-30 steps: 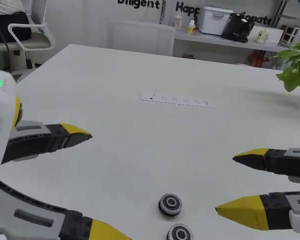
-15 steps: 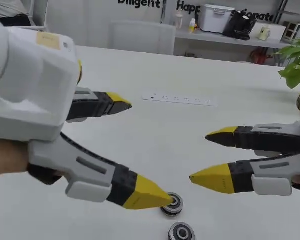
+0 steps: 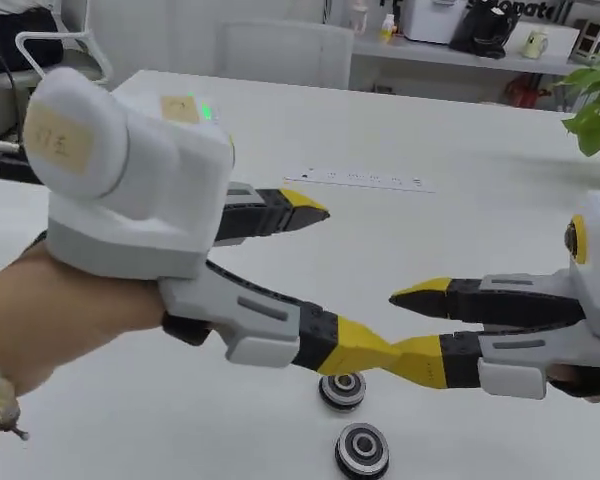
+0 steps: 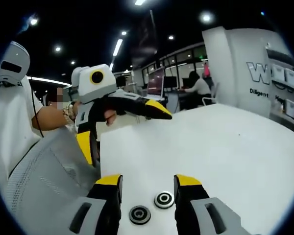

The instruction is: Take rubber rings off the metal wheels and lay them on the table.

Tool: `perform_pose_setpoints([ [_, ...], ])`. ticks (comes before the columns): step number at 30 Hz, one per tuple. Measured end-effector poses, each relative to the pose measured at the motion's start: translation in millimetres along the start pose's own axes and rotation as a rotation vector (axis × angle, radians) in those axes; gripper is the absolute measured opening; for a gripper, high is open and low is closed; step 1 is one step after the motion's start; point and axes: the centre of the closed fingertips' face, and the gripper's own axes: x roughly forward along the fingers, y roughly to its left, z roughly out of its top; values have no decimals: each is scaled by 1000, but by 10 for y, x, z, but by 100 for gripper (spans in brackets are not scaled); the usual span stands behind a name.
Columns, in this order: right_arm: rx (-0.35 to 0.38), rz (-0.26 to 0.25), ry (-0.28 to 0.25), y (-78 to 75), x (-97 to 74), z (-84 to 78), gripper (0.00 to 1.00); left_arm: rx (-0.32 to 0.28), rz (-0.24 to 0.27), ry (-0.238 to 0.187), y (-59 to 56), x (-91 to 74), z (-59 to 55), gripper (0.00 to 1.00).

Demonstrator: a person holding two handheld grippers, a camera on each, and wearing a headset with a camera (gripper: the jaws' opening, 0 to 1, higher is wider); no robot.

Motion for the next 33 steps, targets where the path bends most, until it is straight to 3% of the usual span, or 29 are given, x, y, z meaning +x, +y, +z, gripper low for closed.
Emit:
perform_pose_setpoints([
  [4,23,-1,53,0,7,-179,38,8,-14,-14,-107,64,-131,68],
  [9,15,15,90,32,8,-321,33,13,-54,30,-243,127,-360,59],
  [11,16,19,106,35,8,-381,32,17,-71,23,-285,144,-415,58],
  [15,10,50,167,97,33,-539,31,-19,-110,41,-362,194,-557,50],
  [21,21,88,242,134,47,-768,29,-61,-135,73,-445,324,-734,42],
  [27,46,102,273,132,50,-905,27,-97,-105,97,-402,406,-867,35],
  [29,43,106,301,146,68,-974,26,-105,-110,112,-413,415,-930,34],
  [33,37,110,325,159,100,-1040,26,-53,-152,180,-522,435,-1100,28],
])
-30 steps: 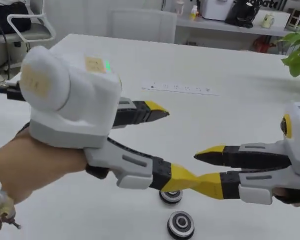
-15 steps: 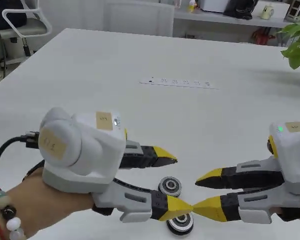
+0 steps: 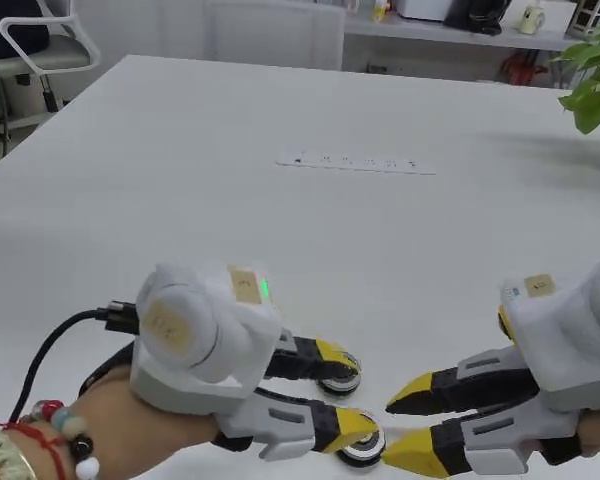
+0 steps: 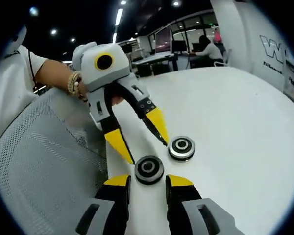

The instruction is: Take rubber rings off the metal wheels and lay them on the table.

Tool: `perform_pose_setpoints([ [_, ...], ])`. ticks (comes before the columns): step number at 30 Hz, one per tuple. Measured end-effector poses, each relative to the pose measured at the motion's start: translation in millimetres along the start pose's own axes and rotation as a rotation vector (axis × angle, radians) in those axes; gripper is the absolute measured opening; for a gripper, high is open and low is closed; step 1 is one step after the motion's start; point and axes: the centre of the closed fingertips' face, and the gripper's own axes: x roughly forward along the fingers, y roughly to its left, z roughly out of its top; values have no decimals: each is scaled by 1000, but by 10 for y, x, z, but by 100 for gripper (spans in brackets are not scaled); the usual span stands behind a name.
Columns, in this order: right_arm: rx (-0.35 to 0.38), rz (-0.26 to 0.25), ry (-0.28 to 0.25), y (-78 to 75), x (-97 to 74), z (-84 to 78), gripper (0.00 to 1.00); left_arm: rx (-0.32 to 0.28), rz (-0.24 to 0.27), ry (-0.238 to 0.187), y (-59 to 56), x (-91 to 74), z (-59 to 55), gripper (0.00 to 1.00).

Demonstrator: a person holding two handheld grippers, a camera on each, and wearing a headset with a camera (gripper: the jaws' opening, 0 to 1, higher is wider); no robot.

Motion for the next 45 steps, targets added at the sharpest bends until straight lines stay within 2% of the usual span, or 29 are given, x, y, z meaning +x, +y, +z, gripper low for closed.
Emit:
perform_pose_setpoints([
  [3,-7,-7,25,-8,21,-51,26,32,-35,46,-92,61,-93,27],
  [9,-18,-22,27,-29,46,-52,23,31,-43,68,-122,112,-142,23],
  [12,-26,-26,37,-35,55,-69,22,26,-31,62,-86,114,-137,21],
  [18,-29,-28,43,-40,60,-81,22,6,-32,47,-90,116,-128,21],
  [20,-31,-27,47,-37,62,-86,22,-25,-31,38,-84,116,-129,19],
  [28,-32,-31,38,-43,64,-69,20,-14,-12,29,-61,108,-149,14],
  [33,-47,-31,47,-34,89,-88,17,-14,-23,10,-68,101,-147,14],
  [45,-83,-33,58,-44,102,-96,15,-15,-22,7,-65,88,-140,14],
])
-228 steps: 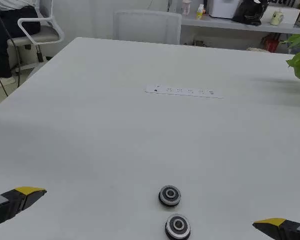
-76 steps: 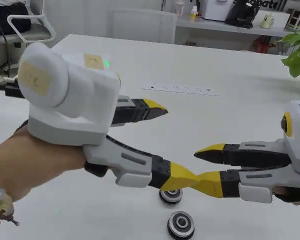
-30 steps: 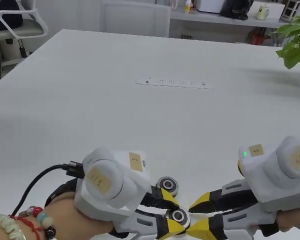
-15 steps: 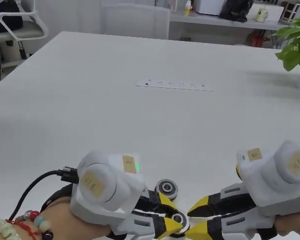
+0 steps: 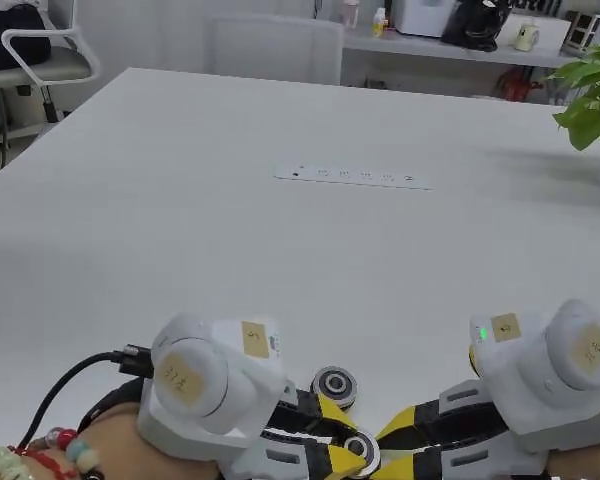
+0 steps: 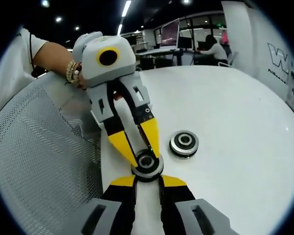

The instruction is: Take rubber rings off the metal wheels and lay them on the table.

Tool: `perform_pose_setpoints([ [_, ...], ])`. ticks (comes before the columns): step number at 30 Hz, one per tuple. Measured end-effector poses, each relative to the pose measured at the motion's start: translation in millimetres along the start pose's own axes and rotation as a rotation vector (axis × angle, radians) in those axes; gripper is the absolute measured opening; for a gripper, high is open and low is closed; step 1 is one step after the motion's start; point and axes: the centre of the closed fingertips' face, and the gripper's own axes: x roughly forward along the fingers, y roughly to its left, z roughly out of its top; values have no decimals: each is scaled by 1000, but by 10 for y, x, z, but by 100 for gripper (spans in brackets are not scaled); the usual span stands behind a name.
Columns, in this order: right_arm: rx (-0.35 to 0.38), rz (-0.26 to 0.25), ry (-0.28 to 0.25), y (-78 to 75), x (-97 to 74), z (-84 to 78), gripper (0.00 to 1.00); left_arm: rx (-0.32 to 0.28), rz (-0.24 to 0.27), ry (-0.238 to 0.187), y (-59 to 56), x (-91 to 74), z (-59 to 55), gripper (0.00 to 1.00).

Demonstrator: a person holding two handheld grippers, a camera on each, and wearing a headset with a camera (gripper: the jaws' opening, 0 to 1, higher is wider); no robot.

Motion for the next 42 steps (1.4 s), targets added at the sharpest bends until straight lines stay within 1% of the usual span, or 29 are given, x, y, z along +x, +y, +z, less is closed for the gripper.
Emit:
perform_pose_setpoints([
  [2,-13,-3,12,-6,0,-18,12,0,1,0,3,-1,-1,14],
  [3,-22,-3,5,-7,-2,-8,11,0,1,0,6,-1,-1,14],
  [5,-14,-4,8,-7,-7,-12,11,0,1,0,7,-3,-2,14],
  [14,-27,-11,23,-5,-5,-11,10,-2,4,0,13,-7,-6,14],
  [16,-25,-12,27,-7,-10,-17,7,-2,4,1,16,-10,-7,14],
  [17,-27,-19,36,-20,-20,-35,3,-4,4,1,17,-11,-9,14],
  [19,-15,-17,31,-17,-14,-32,2,-4,5,1,17,-10,-7,14],
  [25,-14,-24,39,-29,-12,-32,2,-11,9,2,25,-14,-10,14],
  [27,43,-23,35,-34,-8,-30,1,-13,10,3,30,-17,-12,14],
  [29,18,-25,25,-47,-3,-24,0,-15,12,3,39,-25,-15,14],
  [31,86,-28,24,-47,2,-24,0,-17,13,4,46,-29,-16,14],
  [34,83,-25,28,-52,4,-21,0,-17,14,5,46,-28,-15,14],
  [37,120,-30,39,-54,6,-26,0,-15,15,6,46,-28,-15,14],
  [39,119,-31,41,-59,1,-24,0,-13,16,8,47,-26,-14,14],
  [40,163,-38,40,-72,-4,-28,0,-12,17,8,47,-27,-14,14],
  [41,176,-39,32,-85,-8,-21,0,-10,18,8,47,-26,-15,14],
  [42,207,-34,26,-81,-19,-21,0,-10,18,9,47,-26,-15,14],
])
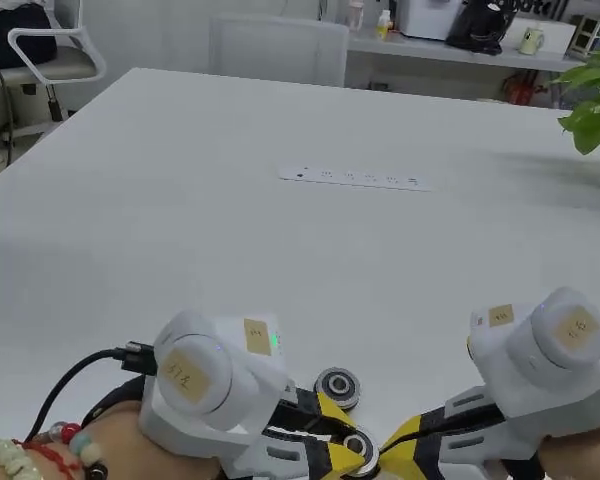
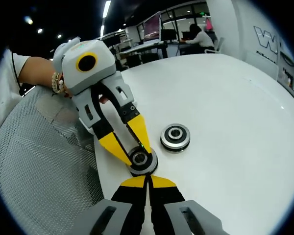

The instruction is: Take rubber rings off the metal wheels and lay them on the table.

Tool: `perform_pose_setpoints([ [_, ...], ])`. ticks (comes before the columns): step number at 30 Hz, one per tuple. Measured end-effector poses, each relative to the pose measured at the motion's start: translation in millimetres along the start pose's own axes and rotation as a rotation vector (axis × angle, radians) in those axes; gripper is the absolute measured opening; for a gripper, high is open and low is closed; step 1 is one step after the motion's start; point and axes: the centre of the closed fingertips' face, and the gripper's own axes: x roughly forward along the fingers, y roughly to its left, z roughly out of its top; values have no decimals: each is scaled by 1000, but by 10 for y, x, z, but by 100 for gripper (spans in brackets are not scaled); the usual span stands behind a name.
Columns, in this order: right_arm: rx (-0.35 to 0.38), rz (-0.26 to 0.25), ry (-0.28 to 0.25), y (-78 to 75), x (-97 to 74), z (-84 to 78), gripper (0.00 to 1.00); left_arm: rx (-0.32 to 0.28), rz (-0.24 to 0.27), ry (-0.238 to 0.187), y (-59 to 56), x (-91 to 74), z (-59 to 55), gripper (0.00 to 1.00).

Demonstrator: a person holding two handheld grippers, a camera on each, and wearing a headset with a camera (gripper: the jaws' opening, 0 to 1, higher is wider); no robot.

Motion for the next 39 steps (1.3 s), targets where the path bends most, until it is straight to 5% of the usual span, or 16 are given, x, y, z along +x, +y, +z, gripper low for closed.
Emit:
perform_pose_setpoints([
  [9,153,15,-50,-36,-36,38,0,3,5,1,8,-1,-2,14],
  [19,370,88,-134,-25,-86,121,0,5,3,2,9,-2,-3,13],
  [39,391,96,-145,34,-71,173,0,32,1,8,15,-3,-9,13],
])
